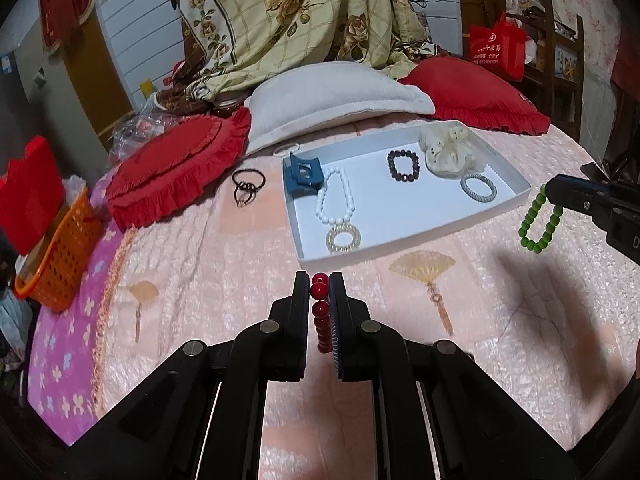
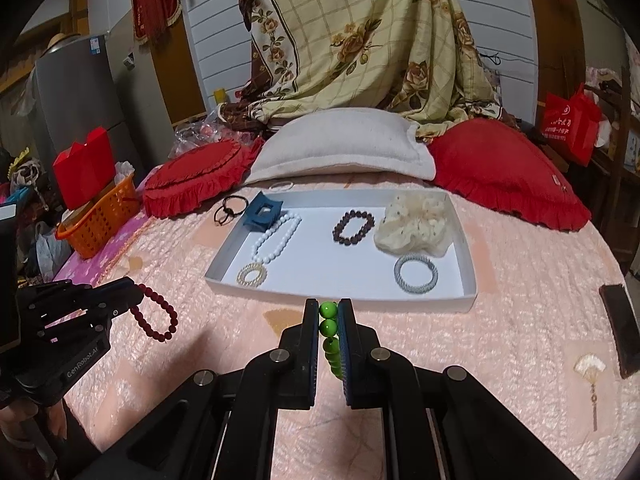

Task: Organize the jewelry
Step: 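Lower the red bracelet into the tray with the left tool while the right tool releases the green bracelet there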

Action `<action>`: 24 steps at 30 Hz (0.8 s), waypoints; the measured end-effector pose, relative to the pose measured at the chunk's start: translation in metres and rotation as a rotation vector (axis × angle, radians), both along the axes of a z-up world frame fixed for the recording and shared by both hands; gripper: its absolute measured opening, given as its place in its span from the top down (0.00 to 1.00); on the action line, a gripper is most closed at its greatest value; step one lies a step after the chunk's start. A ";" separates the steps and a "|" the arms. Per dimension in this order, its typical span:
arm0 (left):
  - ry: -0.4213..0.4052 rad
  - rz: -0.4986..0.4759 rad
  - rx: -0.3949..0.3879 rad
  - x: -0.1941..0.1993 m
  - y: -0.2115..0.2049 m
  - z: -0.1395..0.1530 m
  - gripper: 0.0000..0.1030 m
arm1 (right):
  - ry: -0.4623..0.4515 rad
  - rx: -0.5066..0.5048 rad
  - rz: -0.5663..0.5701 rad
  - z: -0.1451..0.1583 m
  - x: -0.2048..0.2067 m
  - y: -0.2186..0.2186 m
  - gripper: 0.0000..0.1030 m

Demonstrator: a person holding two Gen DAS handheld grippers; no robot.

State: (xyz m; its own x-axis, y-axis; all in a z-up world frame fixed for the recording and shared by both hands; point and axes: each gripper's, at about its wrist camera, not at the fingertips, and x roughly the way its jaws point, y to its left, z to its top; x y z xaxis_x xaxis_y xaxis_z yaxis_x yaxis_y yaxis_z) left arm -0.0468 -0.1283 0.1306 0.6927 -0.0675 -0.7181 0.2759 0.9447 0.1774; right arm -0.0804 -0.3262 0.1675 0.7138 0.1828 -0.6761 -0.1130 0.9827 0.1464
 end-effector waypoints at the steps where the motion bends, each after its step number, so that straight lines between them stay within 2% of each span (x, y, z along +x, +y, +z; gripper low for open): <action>1: -0.001 -0.004 0.000 0.004 -0.002 0.001 0.92 | -0.002 -0.002 -0.002 0.001 0.004 -0.001 0.92; 8: 0.012 -0.032 -0.020 0.034 -0.016 0.004 0.92 | 0.000 0.010 -0.012 0.004 0.036 -0.013 0.92; 12: 0.058 -0.055 -0.084 0.063 -0.025 0.006 0.92 | 0.011 0.025 -0.020 0.000 0.057 -0.018 0.92; 19: 0.090 -0.094 -0.170 0.109 -0.045 0.012 0.92 | 0.039 0.062 -0.032 -0.006 0.098 -0.023 0.92; 24: 0.161 -0.137 -0.263 0.135 -0.059 -0.002 0.92 | 0.064 0.127 -0.016 -0.015 0.122 -0.021 0.91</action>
State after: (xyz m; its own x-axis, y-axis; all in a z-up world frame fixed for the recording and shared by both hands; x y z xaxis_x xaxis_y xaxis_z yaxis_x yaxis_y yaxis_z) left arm 0.0886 -0.1872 0.1288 0.5433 -0.3499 -0.7631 0.4086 0.9043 -0.1238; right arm 0.0419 -0.3474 0.1520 0.6733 0.2589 -0.6925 -0.0836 0.9573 0.2766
